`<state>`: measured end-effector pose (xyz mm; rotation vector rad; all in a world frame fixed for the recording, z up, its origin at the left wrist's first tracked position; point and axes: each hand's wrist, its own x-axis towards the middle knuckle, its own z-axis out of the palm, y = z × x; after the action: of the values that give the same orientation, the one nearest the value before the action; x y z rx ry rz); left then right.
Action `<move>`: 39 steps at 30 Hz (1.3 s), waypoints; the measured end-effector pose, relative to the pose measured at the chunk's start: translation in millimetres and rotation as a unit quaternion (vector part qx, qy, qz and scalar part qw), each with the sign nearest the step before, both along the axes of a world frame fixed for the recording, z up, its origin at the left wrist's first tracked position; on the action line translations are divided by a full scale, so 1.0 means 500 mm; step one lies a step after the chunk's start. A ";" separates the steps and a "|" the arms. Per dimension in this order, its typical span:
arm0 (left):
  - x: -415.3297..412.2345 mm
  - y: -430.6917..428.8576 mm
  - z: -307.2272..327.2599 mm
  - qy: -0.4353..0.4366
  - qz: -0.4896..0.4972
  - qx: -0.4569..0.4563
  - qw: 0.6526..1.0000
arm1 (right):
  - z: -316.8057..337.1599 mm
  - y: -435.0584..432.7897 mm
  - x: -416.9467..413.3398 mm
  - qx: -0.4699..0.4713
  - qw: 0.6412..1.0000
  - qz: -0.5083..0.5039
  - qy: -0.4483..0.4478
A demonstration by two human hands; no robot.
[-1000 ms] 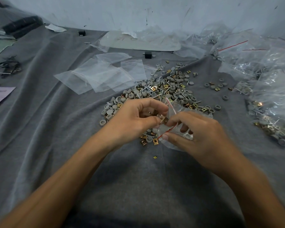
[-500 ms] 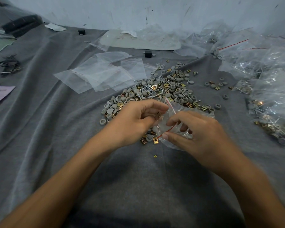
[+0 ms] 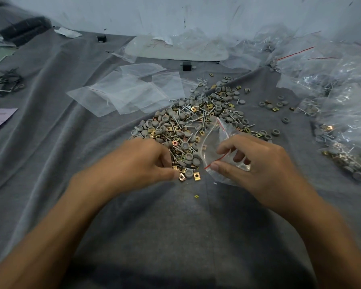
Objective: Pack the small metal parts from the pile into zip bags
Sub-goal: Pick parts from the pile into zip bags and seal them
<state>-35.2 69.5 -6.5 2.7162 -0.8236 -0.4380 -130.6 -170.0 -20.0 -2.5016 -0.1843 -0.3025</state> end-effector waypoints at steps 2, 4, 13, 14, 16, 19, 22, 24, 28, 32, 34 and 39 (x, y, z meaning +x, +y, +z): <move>-0.010 -0.009 -0.006 -0.036 0.002 0.039 0.999 | 0.001 0.002 0.001 0.001 1.000 -0.001 0.000; -0.016 -0.021 -0.015 -0.060 -0.010 0.060 0.996 | 0.001 0.003 0.001 0.001 1.000 -0.001 -0.002; -0.014 -0.044 -0.045 -0.098 -0.070 0.000 0.993 | 0.004 0.005 -0.002 -0.009 1.000 -0.001 0.007; -0.013 -0.042 -0.046 -0.105 -0.077 -0.005 0.991 | 0.004 0.005 -0.002 -0.009 1.000 -0.002 0.008; -0.012 -0.040 -0.046 -0.111 -0.088 -0.018 0.990 | 0.004 0.005 -0.003 -0.009 1.000 -0.002 0.008; -0.010 -0.039 -0.043 -0.090 -0.081 -0.035 0.992 | 0.004 0.006 -0.001 -0.009 1.000 -0.004 0.011; -0.010 -0.037 -0.044 -0.053 -0.064 -0.060 0.995 | 0.005 0.006 -0.002 -0.009 1.000 -0.003 0.010; -0.012 -0.037 -0.042 -0.032 -0.051 -0.069 0.996 | 0.005 0.006 -0.004 -0.008 1.000 -0.003 0.007; -0.017 -0.039 -0.040 -0.018 -0.022 -0.082 0.996 | 0.007 0.007 -0.004 -0.010 1.000 -0.001 0.010; -0.016 -0.040 -0.035 -0.029 0.009 -0.101 0.994 | 0.006 0.007 -0.004 -0.012 1.000 0.002 0.011; -0.011 -0.038 -0.028 -0.036 0.031 -0.153 0.987 | 0.005 0.008 -0.002 -0.016 1.000 0.003 0.009; -0.007 -0.046 -0.024 0.013 0.061 -0.329 0.942 | -0.003 0.015 -0.001 -0.018 1.000 0.007 -0.003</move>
<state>-38.7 46.5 -18.4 2.1147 -0.6403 -0.1305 -131.2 -162.5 -21.3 -2.5330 -0.2127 -0.3039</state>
